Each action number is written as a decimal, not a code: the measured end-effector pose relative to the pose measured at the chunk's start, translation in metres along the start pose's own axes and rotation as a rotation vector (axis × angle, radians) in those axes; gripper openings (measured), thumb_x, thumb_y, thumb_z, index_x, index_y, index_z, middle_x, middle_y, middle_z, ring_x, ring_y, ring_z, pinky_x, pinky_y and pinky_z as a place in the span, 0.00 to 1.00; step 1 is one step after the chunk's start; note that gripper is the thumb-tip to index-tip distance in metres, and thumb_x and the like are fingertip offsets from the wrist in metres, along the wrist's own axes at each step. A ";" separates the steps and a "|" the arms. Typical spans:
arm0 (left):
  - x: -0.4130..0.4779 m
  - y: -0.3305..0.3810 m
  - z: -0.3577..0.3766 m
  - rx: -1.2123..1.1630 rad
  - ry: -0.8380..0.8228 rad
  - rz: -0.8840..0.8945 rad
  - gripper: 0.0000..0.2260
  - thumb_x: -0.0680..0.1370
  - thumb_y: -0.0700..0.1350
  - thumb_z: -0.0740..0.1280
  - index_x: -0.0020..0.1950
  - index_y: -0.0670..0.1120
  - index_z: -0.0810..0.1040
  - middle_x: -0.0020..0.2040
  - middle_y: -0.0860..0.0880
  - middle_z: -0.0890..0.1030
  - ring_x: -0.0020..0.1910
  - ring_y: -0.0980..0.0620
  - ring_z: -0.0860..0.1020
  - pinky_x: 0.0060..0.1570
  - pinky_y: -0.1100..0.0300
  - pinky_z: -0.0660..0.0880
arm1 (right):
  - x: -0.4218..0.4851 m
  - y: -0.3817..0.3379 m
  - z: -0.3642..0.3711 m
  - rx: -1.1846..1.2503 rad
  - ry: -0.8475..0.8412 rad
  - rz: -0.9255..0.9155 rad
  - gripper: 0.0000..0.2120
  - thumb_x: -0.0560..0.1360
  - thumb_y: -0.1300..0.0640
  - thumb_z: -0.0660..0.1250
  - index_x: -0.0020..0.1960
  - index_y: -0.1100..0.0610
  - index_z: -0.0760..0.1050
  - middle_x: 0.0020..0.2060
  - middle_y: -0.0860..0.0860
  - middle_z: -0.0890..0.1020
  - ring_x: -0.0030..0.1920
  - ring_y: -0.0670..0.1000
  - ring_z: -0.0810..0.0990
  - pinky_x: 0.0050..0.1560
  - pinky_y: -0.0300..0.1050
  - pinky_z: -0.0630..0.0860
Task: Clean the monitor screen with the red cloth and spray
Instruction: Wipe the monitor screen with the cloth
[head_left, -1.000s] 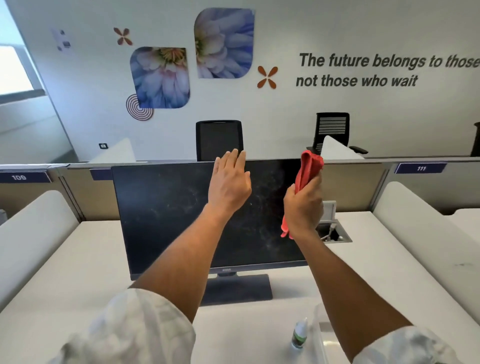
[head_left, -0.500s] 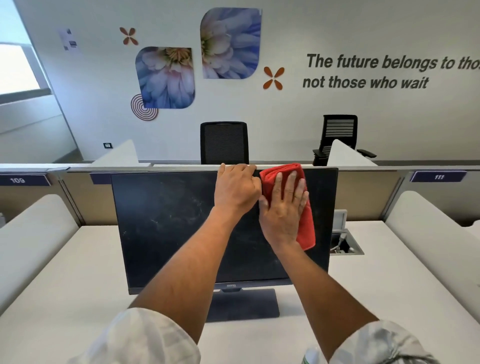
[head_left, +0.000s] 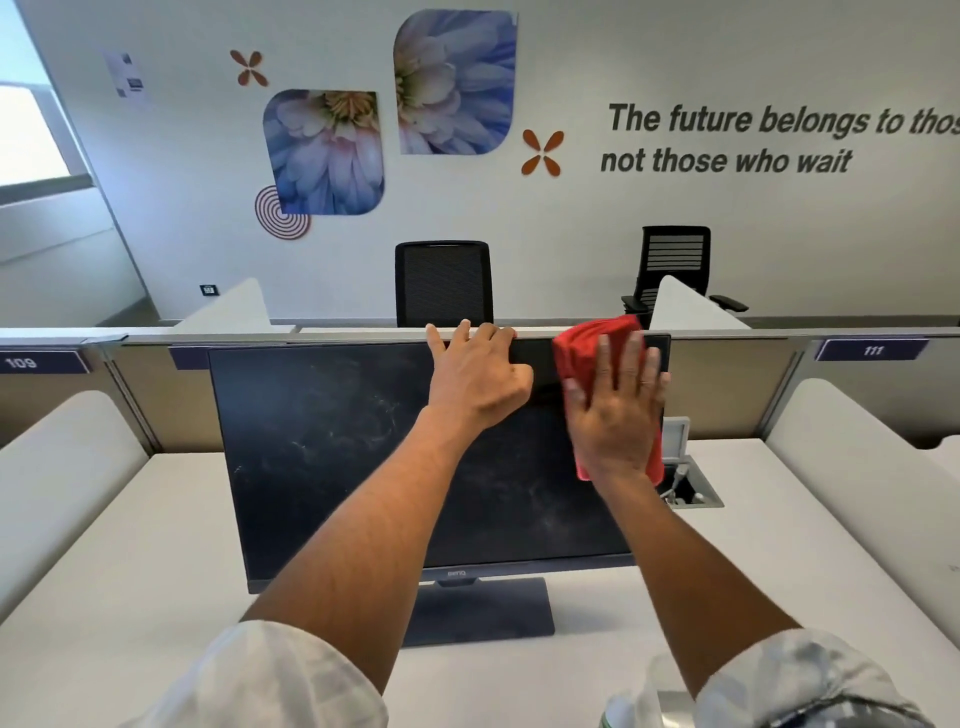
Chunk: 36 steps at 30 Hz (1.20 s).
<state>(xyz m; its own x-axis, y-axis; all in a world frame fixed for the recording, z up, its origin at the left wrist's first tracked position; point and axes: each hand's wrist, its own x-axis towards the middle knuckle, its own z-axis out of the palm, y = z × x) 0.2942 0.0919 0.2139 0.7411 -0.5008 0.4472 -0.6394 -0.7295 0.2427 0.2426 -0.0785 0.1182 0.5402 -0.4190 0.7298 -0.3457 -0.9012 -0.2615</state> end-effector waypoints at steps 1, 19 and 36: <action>0.000 0.000 0.000 0.001 -0.006 0.007 0.28 0.71 0.53 0.52 0.69 0.47 0.69 0.68 0.48 0.73 0.73 0.40 0.60 0.69 0.31 0.45 | 0.004 0.011 -0.003 0.026 -0.005 0.096 0.31 0.81 0.39 0.48 0.79 0.53 0.54 0.78 0.61 0.56 0.76 0.67 0.56 0.74 0.67 0.56; 0.005 0.002 0.005 0.063 -0.084 0.040 0.29 0.71 0.51 0.52 0.73 0.52 0.63 0.72 0.48 0.67 0.77 0.44 0.52 0.66 0.28 0.38 | -0.048 -0.069 0.009 0.033 -0.129 -0.436 0.27 0.82 0.43 0.46 0.78 0.51 0.56 0.77 0.57 0.60 0.78 0.63 0.53 0.77 0.62 0.52; 0.001 0.005 0.013 0.021 -0.025 0.138 0.30 0.68 0.44 0.59 0.71 0.42 0.63 0.72 0.45 0.67 0.77 0.44 0.49 0.75 0.47 0.41 | -0.013 0.007 -0.001 0.140 -0.012 0.233 0.28 0.82 0.46 0.52 0.79 0.56 0.53 0.78 0.62 0.55 0.76 0.67 0.56 0.74 0.65 0.58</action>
<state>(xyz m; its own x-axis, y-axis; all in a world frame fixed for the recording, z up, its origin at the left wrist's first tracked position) 0.2948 0.0817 0.2046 0.6514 -0.6086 0.4531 -0.7314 -0.6624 0.1618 0.2321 -0.0793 0.1070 0.4677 -0.6175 0.6324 -0.3531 -0.7864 -0.5068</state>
